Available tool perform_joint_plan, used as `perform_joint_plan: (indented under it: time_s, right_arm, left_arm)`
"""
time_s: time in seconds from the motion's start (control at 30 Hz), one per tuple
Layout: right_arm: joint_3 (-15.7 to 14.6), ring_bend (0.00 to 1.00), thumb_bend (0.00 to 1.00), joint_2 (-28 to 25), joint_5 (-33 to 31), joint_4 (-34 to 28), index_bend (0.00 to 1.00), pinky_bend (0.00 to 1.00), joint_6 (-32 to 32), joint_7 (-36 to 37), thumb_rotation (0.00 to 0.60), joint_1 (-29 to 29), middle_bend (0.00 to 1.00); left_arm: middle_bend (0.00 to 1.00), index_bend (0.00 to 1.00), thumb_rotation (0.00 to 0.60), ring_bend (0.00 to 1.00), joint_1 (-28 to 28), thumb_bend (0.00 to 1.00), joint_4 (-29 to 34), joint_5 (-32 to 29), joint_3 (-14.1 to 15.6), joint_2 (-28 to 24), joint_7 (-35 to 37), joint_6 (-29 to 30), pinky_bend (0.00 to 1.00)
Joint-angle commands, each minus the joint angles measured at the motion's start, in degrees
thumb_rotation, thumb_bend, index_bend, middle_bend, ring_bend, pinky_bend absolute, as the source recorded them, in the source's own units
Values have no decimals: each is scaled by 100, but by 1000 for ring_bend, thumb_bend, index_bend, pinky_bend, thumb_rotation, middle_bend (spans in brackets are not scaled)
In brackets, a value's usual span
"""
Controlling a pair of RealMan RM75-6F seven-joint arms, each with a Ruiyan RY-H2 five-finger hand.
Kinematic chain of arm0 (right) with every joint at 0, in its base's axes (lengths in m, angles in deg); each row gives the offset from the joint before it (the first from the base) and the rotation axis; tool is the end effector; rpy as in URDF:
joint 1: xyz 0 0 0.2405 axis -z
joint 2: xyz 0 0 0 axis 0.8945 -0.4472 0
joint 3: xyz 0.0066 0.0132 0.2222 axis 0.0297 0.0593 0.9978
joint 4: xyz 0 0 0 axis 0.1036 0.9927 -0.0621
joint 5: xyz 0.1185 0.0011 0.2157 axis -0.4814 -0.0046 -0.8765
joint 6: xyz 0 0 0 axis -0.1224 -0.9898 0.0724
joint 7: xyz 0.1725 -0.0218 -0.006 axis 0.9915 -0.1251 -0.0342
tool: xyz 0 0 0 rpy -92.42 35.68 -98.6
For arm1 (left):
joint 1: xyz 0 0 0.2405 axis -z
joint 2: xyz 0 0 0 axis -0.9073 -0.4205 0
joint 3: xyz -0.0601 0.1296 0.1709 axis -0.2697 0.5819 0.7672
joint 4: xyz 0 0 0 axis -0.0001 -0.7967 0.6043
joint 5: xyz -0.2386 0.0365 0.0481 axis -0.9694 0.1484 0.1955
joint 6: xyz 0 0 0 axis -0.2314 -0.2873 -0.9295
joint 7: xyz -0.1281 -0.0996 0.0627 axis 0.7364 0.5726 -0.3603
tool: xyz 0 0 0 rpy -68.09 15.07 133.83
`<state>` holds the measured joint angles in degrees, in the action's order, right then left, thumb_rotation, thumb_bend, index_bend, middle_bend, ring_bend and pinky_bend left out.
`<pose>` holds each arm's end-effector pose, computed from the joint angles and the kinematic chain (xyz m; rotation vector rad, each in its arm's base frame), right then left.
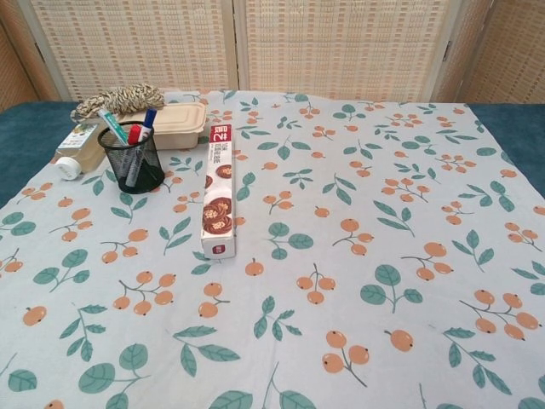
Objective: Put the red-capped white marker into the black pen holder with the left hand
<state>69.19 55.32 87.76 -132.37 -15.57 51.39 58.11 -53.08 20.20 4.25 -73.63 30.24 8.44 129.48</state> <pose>-0.2712 -0.1957 0.1234 1.5138 -1.0147 0.8505 -0.3300 0.2553 0.1173 -1.3122 -0.7988 -0.7911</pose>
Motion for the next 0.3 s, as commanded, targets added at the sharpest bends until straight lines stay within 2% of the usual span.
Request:
perform_joint_plan:
  time_s: [0.03, 0.3]
  right_arm:
    - [2, 107, 0, 15, -24, 5, 257, 97, 33, -21, 600, -16, 56]
    - [18, 107, 0, 35, -102, 17, 257, 97, 50, -83, 600, -22, 56]
  left_arm:
    - [64, 107, 600, 8, -8, 391, 50, 10, -18, -36, -29, -69, 108]
    - [50, 107, 600, 4, -15, 391, 109, 1, -82, -55, -69, -248, 108]
